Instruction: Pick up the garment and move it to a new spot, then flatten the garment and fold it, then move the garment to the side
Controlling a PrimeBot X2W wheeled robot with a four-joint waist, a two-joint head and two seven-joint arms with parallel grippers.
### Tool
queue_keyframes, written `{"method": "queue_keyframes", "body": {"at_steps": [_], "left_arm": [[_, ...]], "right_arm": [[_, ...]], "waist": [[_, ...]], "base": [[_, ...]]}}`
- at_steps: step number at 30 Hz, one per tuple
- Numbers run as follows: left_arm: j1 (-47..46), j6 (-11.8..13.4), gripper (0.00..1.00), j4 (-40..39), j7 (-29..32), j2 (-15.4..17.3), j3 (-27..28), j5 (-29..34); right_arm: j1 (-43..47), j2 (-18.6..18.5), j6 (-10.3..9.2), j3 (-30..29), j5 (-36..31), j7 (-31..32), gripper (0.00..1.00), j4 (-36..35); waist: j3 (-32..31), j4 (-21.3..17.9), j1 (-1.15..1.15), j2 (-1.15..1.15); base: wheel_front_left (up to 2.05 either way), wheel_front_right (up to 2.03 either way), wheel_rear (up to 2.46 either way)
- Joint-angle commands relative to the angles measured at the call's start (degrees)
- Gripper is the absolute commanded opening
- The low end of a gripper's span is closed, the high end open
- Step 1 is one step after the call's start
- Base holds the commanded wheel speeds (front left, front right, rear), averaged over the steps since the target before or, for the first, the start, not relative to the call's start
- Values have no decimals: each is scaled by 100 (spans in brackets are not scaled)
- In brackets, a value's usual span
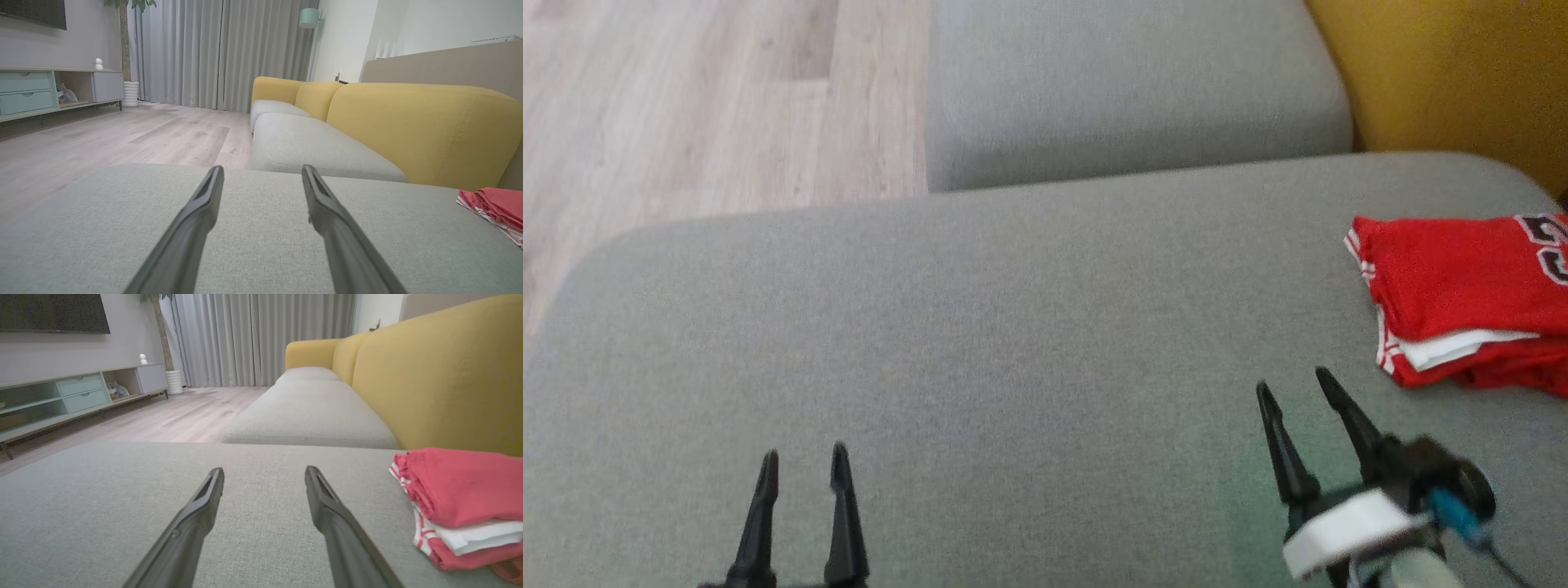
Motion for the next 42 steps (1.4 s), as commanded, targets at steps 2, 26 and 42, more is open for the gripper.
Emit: {"method": "queue_keyframes", "body": {"at_steps": [2, 26, 42], "left_arm": [[4, 3, 100, -274, -30, -19, 234, 11], [543, -21, 0, 99, 60, 21, 219, -205], [196, -187, 0, 315, 272, 81, 310, -1315]], "right_arm": [[246, 127, -4, -71, -268, -75, 100, -480], [1115, 399, 0, -379, -95, 50, 0, -457], [896, 337, -1, -482, 1111, 256, 0, -466]], "waist": [[-154, -29, 1, -1], [-249, -250, 2, -1], [-164, -192, 2, -1]], "base": [[0, 0, 0], [0, 0, 0], [0, 0, 0]]}}
